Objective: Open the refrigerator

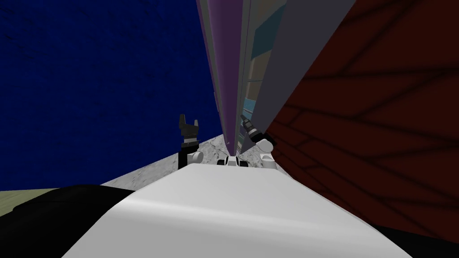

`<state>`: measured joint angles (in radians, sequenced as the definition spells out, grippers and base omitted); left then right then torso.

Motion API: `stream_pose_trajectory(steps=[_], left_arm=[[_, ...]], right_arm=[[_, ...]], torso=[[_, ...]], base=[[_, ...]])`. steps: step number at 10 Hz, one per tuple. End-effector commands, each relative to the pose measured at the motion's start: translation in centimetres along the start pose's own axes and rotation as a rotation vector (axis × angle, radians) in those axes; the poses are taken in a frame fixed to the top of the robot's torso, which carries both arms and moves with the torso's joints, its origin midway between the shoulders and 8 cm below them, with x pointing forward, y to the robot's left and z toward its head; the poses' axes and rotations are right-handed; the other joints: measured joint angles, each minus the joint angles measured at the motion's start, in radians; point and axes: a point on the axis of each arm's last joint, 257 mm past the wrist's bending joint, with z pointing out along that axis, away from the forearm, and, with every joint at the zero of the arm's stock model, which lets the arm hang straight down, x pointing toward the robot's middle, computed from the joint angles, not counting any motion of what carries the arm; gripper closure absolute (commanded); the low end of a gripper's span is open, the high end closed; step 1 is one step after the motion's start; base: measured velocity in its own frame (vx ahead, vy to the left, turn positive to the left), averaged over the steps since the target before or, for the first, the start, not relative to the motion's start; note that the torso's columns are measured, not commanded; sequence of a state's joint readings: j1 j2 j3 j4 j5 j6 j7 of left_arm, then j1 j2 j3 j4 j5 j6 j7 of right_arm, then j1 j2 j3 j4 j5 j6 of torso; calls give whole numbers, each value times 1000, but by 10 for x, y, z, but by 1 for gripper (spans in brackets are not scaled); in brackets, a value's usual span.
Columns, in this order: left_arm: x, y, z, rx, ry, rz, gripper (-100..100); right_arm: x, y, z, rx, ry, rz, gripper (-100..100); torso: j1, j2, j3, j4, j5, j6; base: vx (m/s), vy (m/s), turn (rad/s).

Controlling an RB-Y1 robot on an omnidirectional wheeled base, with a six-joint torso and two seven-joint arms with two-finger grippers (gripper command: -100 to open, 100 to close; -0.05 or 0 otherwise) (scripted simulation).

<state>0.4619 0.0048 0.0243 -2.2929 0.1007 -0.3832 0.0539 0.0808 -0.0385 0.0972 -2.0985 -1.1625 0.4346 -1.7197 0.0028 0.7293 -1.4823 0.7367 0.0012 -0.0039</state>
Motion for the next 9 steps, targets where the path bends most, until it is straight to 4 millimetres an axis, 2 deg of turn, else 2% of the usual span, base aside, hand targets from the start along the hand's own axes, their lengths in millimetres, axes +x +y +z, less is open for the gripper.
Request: stream_pose_trajectory(steps=[1, 2, 5, 6, 7, 9], left_arm=[[0, 0, 0, 0, 0, 0, 0], [0, 0, 0, 0, 0, 0, 0], [0, 0, 0, 0, 0, 0, 0], [0, 0, 0, 0, 0, 0, 0], [0, 0, 0, 0, 0, 0, 0], [0, 0, 0, 0, 0, 0, 0]], right_arm=[[-5, -13, 7, 32, 8, 81, -100], [-4, -10, 5, 24, 2, 65, -100], [1, -21, 6, 35, -22, 74, -100], [-2, -12, 3, 19, -23, 72, -100], [-3, -14, 6, 29, -7, 71, 100], [-3, -16, 5, 34, -5, 72, 100]], torso=[[-3, 0, 0, 0, -1, 2], [-4, 1, 1, 0, -1, 3], [3, 0, 0, 1, 1, 1], [6, -3, -4, 2, 3, -2], [5, -3, -3, 0, 2, -2], [-2, -3, -1, -5, -1, 1]], base=[[3, 19, -9], [-7, 8, -5], [52, 70, -102], [7, 23, -49], [-47, -59, 182], [-61, -63, 76]])
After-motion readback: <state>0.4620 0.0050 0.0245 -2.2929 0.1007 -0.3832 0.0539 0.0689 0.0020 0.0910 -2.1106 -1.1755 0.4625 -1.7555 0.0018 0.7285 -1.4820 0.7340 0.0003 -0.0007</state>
